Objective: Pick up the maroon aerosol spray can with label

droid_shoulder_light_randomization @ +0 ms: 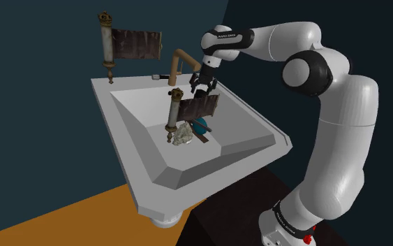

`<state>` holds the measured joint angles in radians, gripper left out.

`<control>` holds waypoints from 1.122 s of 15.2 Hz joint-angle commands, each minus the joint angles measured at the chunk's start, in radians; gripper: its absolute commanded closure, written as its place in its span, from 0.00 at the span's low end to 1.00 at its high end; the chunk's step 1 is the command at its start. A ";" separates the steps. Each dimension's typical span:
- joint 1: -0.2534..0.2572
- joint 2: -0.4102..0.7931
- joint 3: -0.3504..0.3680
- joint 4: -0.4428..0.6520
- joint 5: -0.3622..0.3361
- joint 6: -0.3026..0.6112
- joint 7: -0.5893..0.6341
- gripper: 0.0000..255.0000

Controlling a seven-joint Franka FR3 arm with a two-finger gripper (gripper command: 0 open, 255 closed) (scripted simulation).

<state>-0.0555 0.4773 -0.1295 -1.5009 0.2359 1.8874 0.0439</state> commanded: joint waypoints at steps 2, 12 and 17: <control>0.001 0.007 0.001 -0.010 0.002 0.017 -0.002 0.00; 0.001 0.007 0.001 -0.010 0.002 0.017 -0.002 1.00; 0.000 -0.011 -0.001 0.031 -0.004 -0.040 0.009 1.00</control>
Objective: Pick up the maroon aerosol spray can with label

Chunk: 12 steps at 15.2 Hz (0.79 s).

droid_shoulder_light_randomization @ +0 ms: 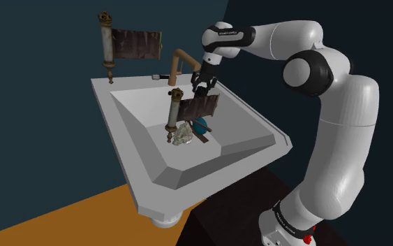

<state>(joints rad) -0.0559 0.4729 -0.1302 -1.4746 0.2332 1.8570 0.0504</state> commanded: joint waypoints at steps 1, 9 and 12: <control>0.000 -0.009 -0.001 0.014 -0.002 -0.022 0.005 1.00; -0.003 -0.024 -0.003 0.099 -0.008 -0.120 0.022 1.00; -0.004 -0.025 -0.003 0.113 -0.009 -0.134 0.024 1.00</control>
